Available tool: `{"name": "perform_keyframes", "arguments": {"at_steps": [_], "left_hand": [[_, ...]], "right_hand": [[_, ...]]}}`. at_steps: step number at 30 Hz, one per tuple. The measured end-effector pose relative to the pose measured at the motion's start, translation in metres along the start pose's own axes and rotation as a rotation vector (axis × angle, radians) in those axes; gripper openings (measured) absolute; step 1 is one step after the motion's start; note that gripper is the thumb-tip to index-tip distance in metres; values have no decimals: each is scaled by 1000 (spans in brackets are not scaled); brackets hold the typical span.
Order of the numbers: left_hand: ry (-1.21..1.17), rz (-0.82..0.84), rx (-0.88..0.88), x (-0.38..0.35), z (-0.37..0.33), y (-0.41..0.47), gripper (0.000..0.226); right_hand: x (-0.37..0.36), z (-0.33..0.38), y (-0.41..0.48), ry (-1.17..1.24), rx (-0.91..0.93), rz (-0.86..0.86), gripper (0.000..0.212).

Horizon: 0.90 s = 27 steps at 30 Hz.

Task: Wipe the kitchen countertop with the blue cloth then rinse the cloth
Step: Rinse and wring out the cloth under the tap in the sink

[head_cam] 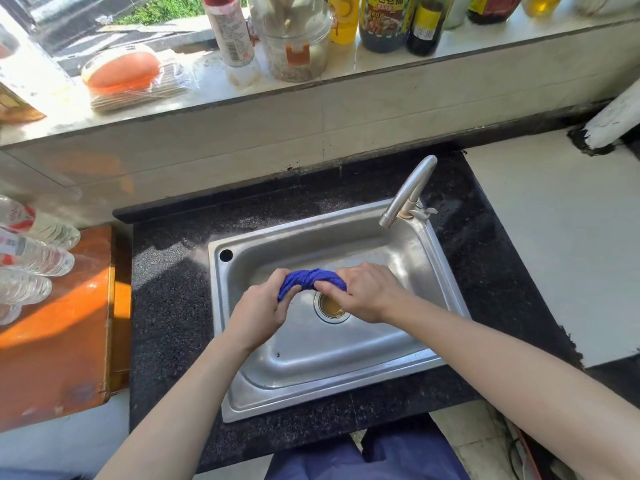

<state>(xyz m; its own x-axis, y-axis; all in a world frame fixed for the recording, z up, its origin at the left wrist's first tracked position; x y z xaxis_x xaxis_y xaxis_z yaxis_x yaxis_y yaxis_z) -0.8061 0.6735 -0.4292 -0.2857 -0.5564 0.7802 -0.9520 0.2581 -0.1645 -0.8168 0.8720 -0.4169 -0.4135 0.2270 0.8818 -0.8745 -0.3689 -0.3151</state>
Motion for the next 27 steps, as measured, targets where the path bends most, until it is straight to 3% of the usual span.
{"name": "perform_keyframes", "arguments": {"at_steps": [4, 9, 15, 19, 24, 27], "left_hand": [[69, -76, -41, -6, -7, -1, 31], [89, -155, -30, -11, -17, 2, 37], [94, -184, -27, -15, -35, 7, 59], [124, -200, 8, -21, -51, 8, 55], [-166, -96, 260, -32, -53, 0, 28], [-422, -132, 384, -31, -60, -10, 16]], "right_hand": [[1, -4, -3, 141, -66, -7, 58], [8, -14, -4, 147, -38, -26, 55], [17, -31, -10, 132, 10, -49, 56], [22, -47, -14, 122, 49, -30, 55], [23, -70, -13, 176, 158, 26, 44], [16, -79, -14, 242, 220, 50, 28]]}}
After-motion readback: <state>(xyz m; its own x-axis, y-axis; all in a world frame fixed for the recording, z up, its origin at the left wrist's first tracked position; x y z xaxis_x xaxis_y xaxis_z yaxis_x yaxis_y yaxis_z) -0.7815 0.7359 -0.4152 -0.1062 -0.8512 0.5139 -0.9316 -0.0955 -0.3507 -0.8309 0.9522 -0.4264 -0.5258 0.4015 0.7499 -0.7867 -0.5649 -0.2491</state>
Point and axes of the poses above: each hand's wrist, its own y-axis towards the middle knuckle, its own x-axis out of the back of the hand, z = x × y, the point moved 4 cm from there along y, towards the middle knuckle, and after that the axes turned 1 degree about x, right-handed, at the moved point
